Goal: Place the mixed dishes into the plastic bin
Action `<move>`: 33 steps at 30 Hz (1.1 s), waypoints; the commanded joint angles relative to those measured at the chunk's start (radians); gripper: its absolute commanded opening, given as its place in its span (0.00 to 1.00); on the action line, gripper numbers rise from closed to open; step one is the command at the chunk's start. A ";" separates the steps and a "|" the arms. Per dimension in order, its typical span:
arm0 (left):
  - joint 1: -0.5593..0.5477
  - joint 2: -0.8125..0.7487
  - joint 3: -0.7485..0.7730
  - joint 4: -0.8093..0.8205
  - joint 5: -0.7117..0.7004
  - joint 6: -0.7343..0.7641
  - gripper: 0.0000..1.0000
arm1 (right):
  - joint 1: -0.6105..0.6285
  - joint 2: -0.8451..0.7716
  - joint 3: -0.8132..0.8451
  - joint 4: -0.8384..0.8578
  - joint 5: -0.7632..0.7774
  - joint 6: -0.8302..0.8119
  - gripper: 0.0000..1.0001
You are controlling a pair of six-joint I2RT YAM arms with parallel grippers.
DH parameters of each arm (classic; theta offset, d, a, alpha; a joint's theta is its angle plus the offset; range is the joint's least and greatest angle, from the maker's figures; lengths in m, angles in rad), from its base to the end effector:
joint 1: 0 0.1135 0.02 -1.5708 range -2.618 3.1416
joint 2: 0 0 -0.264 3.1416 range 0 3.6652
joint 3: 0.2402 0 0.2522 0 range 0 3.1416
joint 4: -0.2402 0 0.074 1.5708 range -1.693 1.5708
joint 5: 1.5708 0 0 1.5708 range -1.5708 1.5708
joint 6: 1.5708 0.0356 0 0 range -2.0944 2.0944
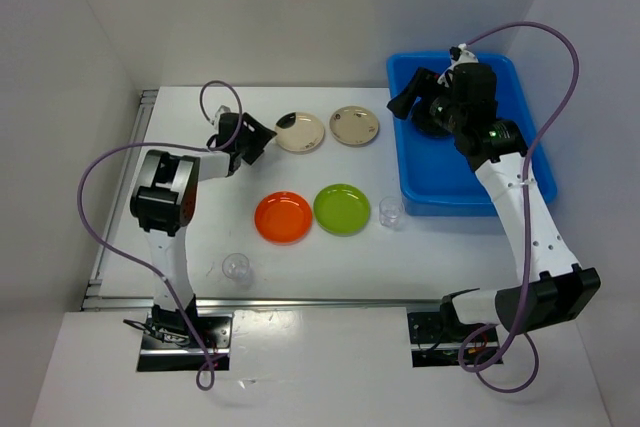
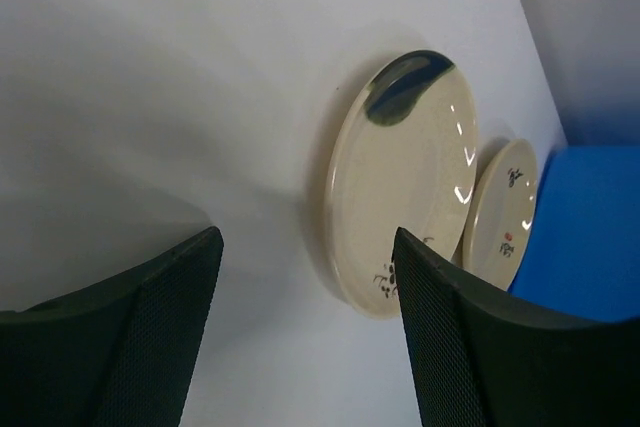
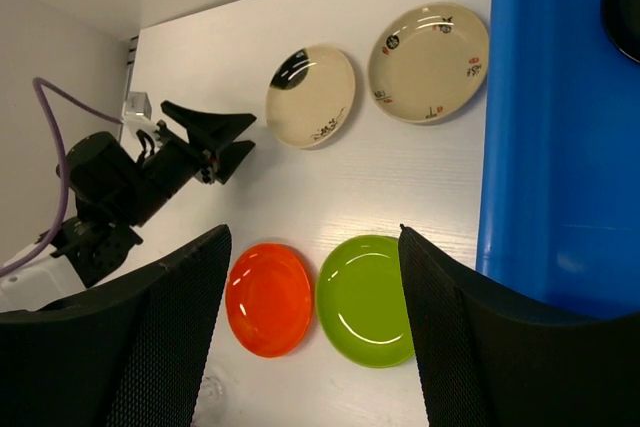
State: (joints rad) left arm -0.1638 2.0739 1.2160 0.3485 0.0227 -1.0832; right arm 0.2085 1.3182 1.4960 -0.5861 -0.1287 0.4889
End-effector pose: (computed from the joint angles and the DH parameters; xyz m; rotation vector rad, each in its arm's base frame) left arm 0.4424 -0.0739 0.1453 -0.9526 1.9569 -0.7658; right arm 0.2777 0.0634 0.4281 0.1976 2.0122 0.5758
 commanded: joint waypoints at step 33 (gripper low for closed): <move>-0.025 -0.178 0.212 -0.172 0.158 0.035 0.00 | 0.061 0.294 0.093 0.094 -0.169 -0.096 0.83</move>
State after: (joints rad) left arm -0.1856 2.0975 1.4162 0.1738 0.1333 -1.1053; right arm 0.2478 1.5826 1.5078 -0.5713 -0.2554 0.4229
